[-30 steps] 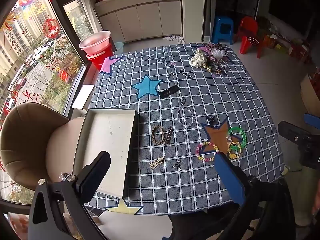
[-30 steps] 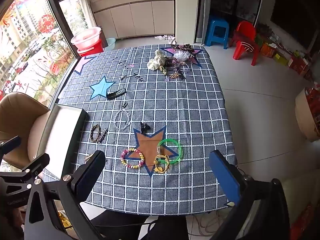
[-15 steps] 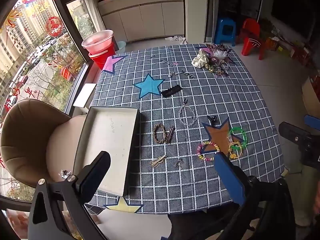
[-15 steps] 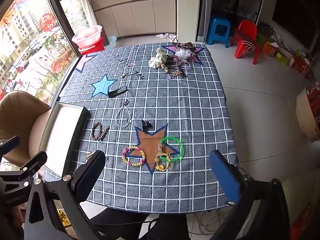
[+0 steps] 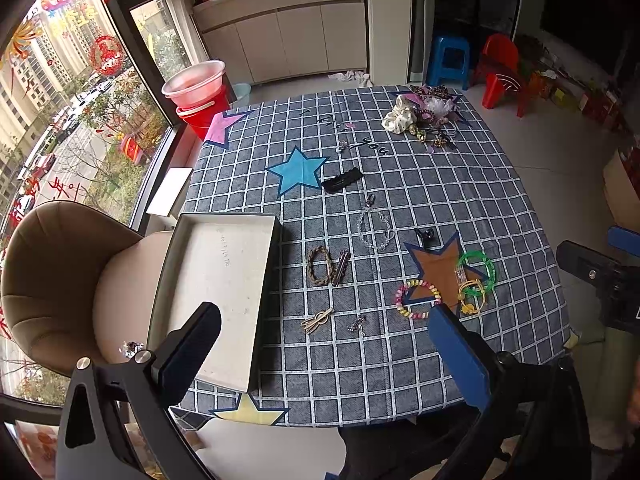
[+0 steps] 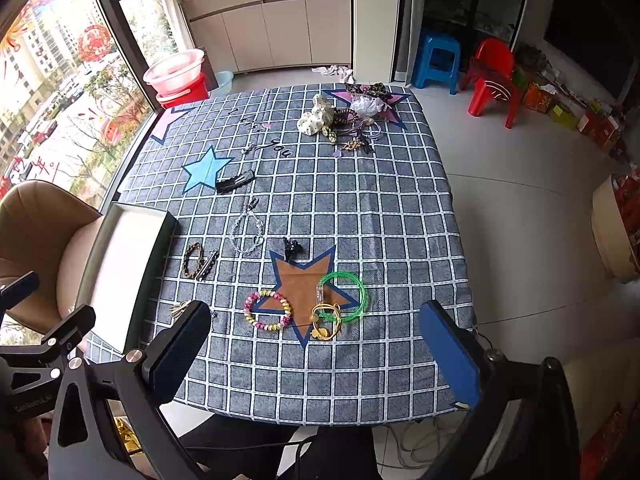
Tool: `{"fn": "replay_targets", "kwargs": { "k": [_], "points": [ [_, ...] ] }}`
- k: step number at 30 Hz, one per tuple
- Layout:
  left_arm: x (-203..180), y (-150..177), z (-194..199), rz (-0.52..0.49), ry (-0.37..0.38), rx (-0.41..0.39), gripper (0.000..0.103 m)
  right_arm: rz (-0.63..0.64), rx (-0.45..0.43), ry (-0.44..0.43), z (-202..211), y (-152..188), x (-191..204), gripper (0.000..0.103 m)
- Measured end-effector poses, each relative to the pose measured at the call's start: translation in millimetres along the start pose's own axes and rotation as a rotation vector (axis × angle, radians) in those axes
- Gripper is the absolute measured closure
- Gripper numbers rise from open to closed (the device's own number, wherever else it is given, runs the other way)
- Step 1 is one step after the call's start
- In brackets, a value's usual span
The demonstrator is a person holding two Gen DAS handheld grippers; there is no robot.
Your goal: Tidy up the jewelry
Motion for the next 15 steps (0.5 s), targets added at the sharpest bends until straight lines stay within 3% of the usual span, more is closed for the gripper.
{"fn": "replay_targets", "kwargs": {
  "k": [15],
  "points": [
    [-0.8,0.3,0.3,0.0,-0.001,0.0,0.0,0.004,0.001,0.001,-0.9,1.5,0.8,0.0]
  ]
}}
Point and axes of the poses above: each gripper's, at about its wrist camera, not at the fingertips, and z roughly against the way its jaws point, x to its left, y to its underside, the point moved 8 cm from there along -z, roughly the way its jaws point, and after that the axes turned 14 degrees about z, right-handed, at the moved point
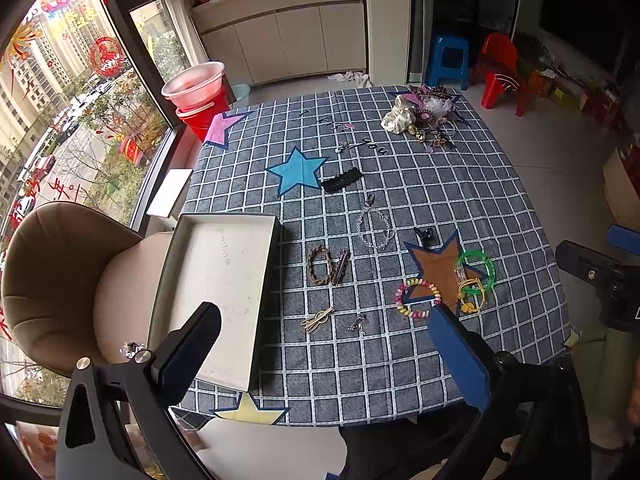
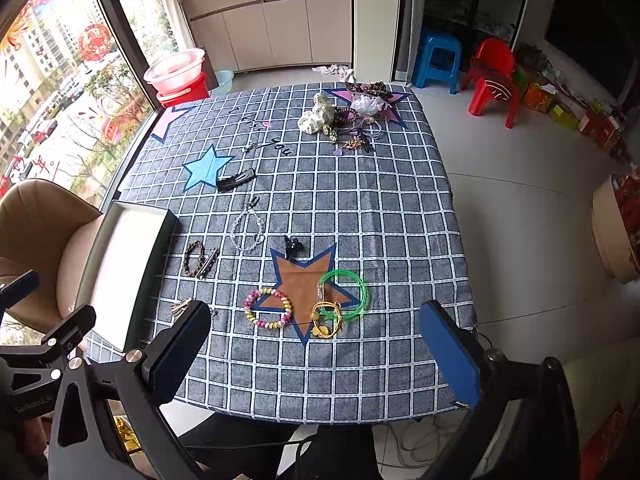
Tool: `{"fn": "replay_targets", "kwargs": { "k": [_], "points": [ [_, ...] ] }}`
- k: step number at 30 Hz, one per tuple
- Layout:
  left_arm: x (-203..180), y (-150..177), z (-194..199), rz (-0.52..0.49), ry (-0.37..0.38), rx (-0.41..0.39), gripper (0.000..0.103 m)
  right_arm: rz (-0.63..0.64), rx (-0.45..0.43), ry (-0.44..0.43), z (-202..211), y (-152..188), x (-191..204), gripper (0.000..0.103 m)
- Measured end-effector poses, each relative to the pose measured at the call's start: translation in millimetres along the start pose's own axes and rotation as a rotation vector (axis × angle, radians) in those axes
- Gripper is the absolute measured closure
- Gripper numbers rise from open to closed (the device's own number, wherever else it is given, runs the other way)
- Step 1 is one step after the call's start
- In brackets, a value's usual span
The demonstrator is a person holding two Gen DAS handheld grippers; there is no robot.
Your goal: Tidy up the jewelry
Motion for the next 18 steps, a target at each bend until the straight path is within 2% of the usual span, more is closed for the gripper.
{"fn": "replay_targets", "kwargs": {
  "k": [18],
  "points": [
    [-1.9,3.7,-0.5,-0.015,0.004,-0.001,0.0,-0.002,0.002,-0.001,0.4,0.8,0.6,0.0]
  ]
}}
Point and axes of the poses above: each gripper's, at about its wrist camera, not at the fingertips, and z roughly against the way its jaws point, x to its left, y to its underside, the point moved 8 cm from there along -z, roughly the way its jaws point, and after that the axes turned 14 degrees about z, right-handed, at the moved point
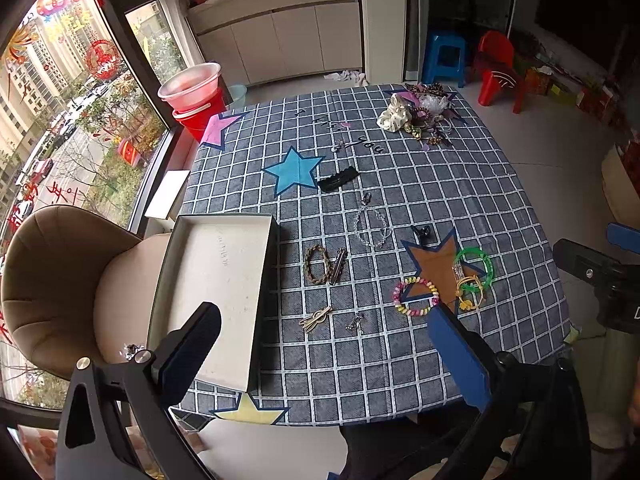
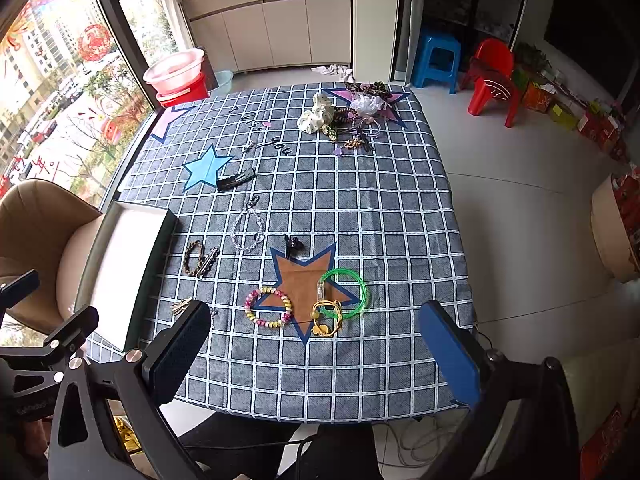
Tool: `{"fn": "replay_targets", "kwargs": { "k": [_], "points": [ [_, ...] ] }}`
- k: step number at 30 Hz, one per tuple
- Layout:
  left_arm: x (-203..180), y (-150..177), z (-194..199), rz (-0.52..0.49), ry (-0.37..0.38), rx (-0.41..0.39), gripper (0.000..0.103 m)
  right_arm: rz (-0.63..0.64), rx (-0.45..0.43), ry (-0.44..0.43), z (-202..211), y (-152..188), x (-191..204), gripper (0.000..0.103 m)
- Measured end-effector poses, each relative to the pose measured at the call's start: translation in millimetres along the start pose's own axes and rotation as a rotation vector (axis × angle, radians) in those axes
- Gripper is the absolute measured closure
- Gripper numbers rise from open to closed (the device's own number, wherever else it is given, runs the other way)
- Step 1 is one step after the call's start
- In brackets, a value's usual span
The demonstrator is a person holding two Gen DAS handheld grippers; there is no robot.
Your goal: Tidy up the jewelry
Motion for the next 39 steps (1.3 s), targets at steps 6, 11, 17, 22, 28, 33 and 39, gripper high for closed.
{"fn": "replay_targets", "kwargs": {
  "k": [6,11,17,22,28,33,39],
  "points": [
    [-0.3,-0.2,0.0,0.001,-0.001,0.0,0.0,0.001,0.0,0.0,0.0,-0.1,0.3,0.0],
    [-0.5,-0.1,0.0,0.0,-0.001,0.001,0.0,0.002,0.0,0.0,0.1,-0.5,0.2,0.0],
    [-0.3,-0.4,0.1,0.0,-0.001,0.001,0.0,0.001,0.0,0.0,0.1,-0.1,0.2,0.0],
    [0.4,3.0,-1.3,0.001,0.001,0.007,0.0,-0.003,0.005,-0.004,-0.3,2.9,1.9,0.0],
    [3.3,6.0,-3.2,0.008,0.002,0.016,0.0,-0.012,0.014,-0.008,-1.7,5.8,2.4,0.0],
    [2.8,5.3,-4.3,0.004,0.004,0.022,0.0,-0.023,0.022,-0.009,-3.2,8.0,0.4,0.0],
    [3.4,5.3,-6.4,0.004,0.007,0.031,0.0,-0.03,0.029,-0.005,-4.4,8.6,-0.2,0.0]
  ]
}}
Point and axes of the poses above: each gripper's, at about its wrist camera, not at the fingertips, and z roughly against the way its jaws point, x to its left, y to its underside, the point moved 8 cm from there along -z, roughly the way its jaws point, and after that the axes turned 14 degrees about z, right-handed, at the moved point
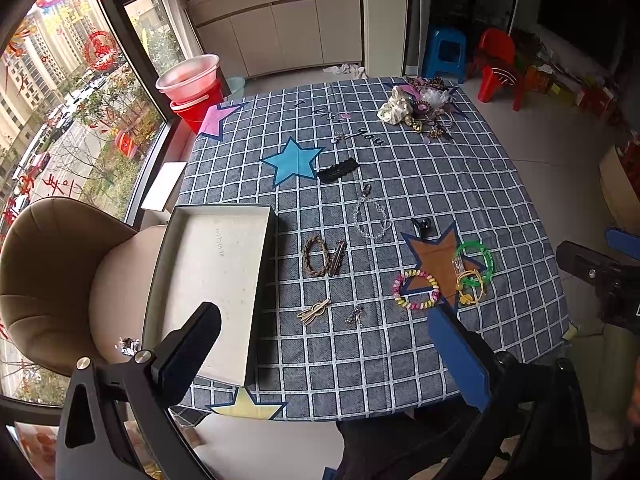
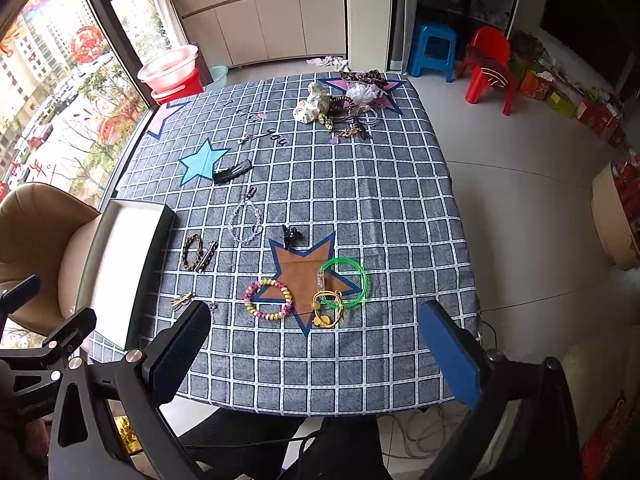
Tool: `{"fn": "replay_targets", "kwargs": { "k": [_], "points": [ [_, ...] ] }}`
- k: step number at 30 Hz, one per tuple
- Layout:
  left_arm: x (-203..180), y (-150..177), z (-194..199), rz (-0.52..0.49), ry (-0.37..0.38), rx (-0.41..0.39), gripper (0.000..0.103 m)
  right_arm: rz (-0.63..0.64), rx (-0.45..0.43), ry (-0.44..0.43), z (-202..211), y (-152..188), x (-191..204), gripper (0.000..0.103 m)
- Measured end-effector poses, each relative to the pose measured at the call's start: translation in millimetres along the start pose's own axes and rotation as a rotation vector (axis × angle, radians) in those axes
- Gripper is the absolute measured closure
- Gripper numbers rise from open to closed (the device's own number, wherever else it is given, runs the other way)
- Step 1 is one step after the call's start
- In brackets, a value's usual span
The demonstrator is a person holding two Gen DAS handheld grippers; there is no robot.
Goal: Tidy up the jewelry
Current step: 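Grasp the black claw clip with the left tool while the right tool grasps the green glow bracelet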
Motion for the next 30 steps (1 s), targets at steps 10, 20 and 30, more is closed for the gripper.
{"fn": "replay_targets", "kwargs": {
  "k": [10,20,30],
  "points": [
    [-2.0,-1.1,-7.2,-0.012,0.008,0.021,0.0,-0.022,0.021,0.007,-5.5,4.1,-3.5,0.0],
    [5.6,-3.5,-17.6,0.004,0.013,0.04,0.0,-0.051,0.034,0.001,-11.4,6.4,-8.3,0.0],
    [19.2,17.4,-82.1,0.025,0.036,0.179,0.0,-0.177,0.148,0.019,-50.5,45.0,-42.7,0.0]
  ]
}}
Point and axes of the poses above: each gripper's, at about its wrist camera, not at the fingertips, and z roughly against the way its jaws point, x to its left, y to its underside, the point moved 8 cm from there along -z, roughly the way its jaws point, and after that the axes turned 14 degrees about z, right-handed, at the moved point
